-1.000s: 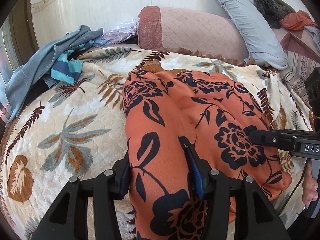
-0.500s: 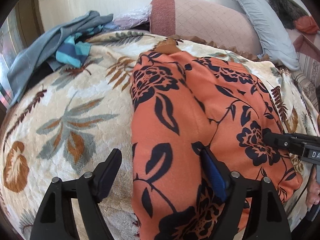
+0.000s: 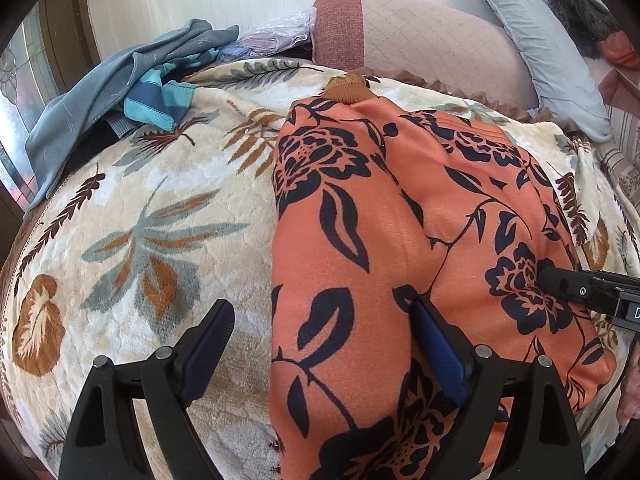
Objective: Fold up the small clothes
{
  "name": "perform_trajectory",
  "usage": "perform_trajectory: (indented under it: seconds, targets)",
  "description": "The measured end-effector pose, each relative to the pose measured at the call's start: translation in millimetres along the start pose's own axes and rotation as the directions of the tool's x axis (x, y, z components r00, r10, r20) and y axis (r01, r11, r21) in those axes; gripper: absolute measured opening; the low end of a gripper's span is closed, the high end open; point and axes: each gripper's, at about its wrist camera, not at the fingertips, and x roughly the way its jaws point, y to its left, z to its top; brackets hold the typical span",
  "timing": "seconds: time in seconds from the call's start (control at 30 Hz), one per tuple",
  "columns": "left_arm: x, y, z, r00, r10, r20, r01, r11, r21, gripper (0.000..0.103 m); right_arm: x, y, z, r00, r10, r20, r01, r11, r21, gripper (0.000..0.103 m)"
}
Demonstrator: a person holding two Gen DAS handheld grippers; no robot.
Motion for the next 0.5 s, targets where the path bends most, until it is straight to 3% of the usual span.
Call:
perform_trajectory:
  seconds: [0.07,0.2,0.33,0.4,0.5]
  targets:
    - [0,0,-1,1.000,0.004,0.003,-0.004,1.000,-0.001,0.092,0,1,-1,1.000,-0.006,0.003,0.006,1.000,-0.003,0.037]
    - [1,-1,-4,1.000,0.009,-0.003,-0.009,1.000,-0.004,0.094,1,-5,-4,1.000,-0.029,0.006,0.029,0.999,0.016,0.055]
    - [2,0,-7,1.000,0.014,-0.022,-0.014,1.000,-0.005,0.101,1,-14,-3,1.000,0.002,-0.009,-0.001,0.997,0.075,0.056]
    - [4,3,-6,0.998,0.004,-0.058,-0.005,1.000,-0.022,0.102,0,-11,-3,1.000,-0.014,-0.008,0.014,0.998,0.063,0.056]
    - [9,14,-2,0.985,-0.066,-0.157,0.052,0.994,-0.092,0.103,-1,-8,0,0.999,-0.026,-0.032,0.028,0.997,0.072,0.058]
